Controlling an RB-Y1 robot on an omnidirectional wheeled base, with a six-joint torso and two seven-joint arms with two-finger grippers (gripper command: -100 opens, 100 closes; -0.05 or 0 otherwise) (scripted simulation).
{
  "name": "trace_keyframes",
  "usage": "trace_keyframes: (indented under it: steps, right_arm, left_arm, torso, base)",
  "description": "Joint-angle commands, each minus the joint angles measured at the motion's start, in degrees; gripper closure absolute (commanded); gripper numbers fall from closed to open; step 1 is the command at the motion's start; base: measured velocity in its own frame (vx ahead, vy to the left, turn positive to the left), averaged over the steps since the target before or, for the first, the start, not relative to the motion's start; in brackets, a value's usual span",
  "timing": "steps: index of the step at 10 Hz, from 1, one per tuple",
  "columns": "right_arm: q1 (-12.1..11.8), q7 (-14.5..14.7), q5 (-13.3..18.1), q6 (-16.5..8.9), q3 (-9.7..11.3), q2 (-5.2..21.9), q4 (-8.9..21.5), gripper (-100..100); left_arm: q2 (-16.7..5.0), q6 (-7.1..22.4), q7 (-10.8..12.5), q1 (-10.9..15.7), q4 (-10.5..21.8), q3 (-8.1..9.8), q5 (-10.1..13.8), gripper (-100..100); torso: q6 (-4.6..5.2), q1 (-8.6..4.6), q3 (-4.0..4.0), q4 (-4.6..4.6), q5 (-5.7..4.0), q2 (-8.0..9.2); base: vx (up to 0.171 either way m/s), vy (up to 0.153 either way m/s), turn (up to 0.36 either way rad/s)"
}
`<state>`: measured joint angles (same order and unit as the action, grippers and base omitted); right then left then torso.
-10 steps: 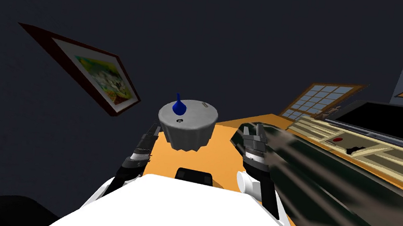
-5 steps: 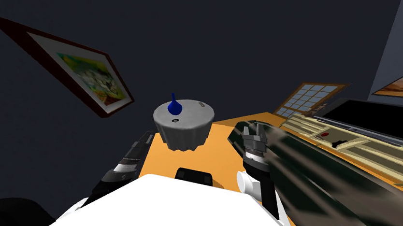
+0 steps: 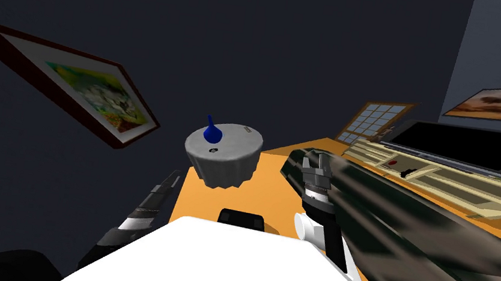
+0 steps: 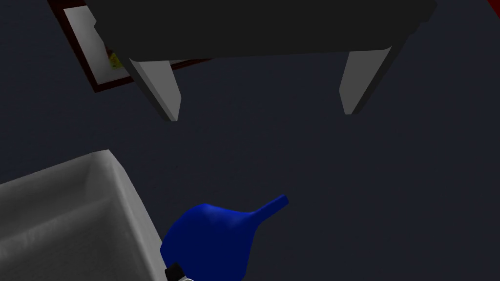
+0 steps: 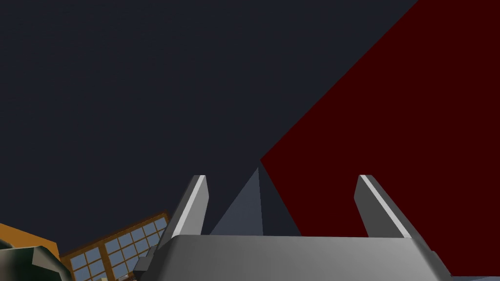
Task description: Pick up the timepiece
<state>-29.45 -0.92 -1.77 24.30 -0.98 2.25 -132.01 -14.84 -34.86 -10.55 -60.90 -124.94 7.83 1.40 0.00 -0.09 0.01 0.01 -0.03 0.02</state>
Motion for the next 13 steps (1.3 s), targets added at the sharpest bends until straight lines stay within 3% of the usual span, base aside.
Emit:
trace_keyframes:
  steps: [1, 2, 3, 4, 5, 6, 7, 8, 9, 10, 13]
  right_arm:
    - [0.0, 0.0, 0.0, 0.0, 0.0, 0.0, 0.0, 0]
    - [0.01, 0.0, 0.0, 0.0, 0.01, 0.0, 0.0, 0]
    - [0.0, 0.0, 0.0, 0.0, 0.0, 0.0, 0.0, 0]
    - [0.01, 0.0, 0.0, 0.0, 0.01, 0.0, 0.0, 0]
    - [0.0, 0.0, 0.0, 0.0, 0.0, 0.0, 0.0, 0]
    - [0.01, 0.0, 0.0, 0.0, 0.01, 0.0, 0.0, 0]
    - [0.0, 0.0, 0.0, 0.0, 0.0, 0.0, 0.0, 0]
    - [0.01, 0.0, 0.0, 0.0, 0.01, 0.0, 0.0, 0]
    - [0.0, 0.0, 0.0, 0.0, 0.0, 0.0, 0.0, 0]
    - [0.01, 0.0, 0.0, 0.0, 0.01, 0.0, 0.0, 0]
    - [0.0, 0.0, 0.0, 0.0, 0.0, 0.0, 0.0, 0]
  left_arm:
    - [-1.04, 0.4, -0.17, -2.86, 0.0, 1.45, 0.93, -100]
    - [-1.04, 0.4, -0.17, -3.81, 0.0, 1.45, 0.93, -100]
    - [-2.06, 0.77, -0.39, -5.39, 0.21, 2.86, 1.87, -100]
    - [-2.06, 0.77, -0.39, -7.15, 0.21, 2.86, 1.87, -100]
    - [-3.13, 1.18, -0.6, -8.95, 0.41, 4.29, 2.85, -100]
    - [-3.13, 1.18, -0.6, -10.53, 0.41, 4.29, 2.85, -100]
    - [-4.25, 1.65, -0.83, -12.48, 0.62, 5.72, 3.87, -100]
    - [-4.25, 1.65, -0.83, -14.04, 0.62, 5.72, 3.87, -100]
    - [-5.44, 2.17, -1.05, -16.25, 0.83, 7.15, 4.91, -100]
    - [-5.44, 2.17, -1.05, -17.41, 0.83, 7.15, 4.91, -100]
    - [-8.0, 3.36, -1.49, -22.68, 1.25, 9.92, 7.09, -100]
  torso:
    - [0.0, 0.0, 0.0, 0.0, 0.0, 0.0]
    - [0.03, -0.03, -0.01, 0.0, 0.0, -0.01]
    - [0.01, -0.03, -0.01, 0.0, 0.0, -0.01]
    - [0.03, -0.07, -0.01, 0.0, -0.01, -0.01]
    - [0.0, -0.05, -0.01, 0.0, -0.01, -0.01]
    - [0.04, -0.06, -0.02, -0.01, -0.01, -0.04]
    - [-0.01, -0.03, -0.02, -0.01, -0.01, -0.04]
    - [0.04, -0.06, -0.03, -0.01, -0.02, -0.05]
    - [-0.01, -0.02, -0.02, -0.01, 0.0, -0.04]
    - [0.04, -0.07, -0.03, -0.01, -0.01, -0.05]
    - [0.01, 0.0, -0.04, -0.01, 0.0, -0.07]
  base:
    - [0.007, -0.039, -0.125]
    - [0.006, -0.037, -0.086]
    - [0.006, -0.048, -0.163]
    - [0.008, -0.039, -0.072]
    - [0.017, -0.045, -0.172]
    - [0.017, -0.034, -0.078]
    - [0.02, -0.048, -0.212]
    - [0.014, -0.031, -0.072]
    - [0.019, -0.049, -0.182]
    - [0.02, -0.033, -0.094]
    - [0.026, -0.033, -0.17]
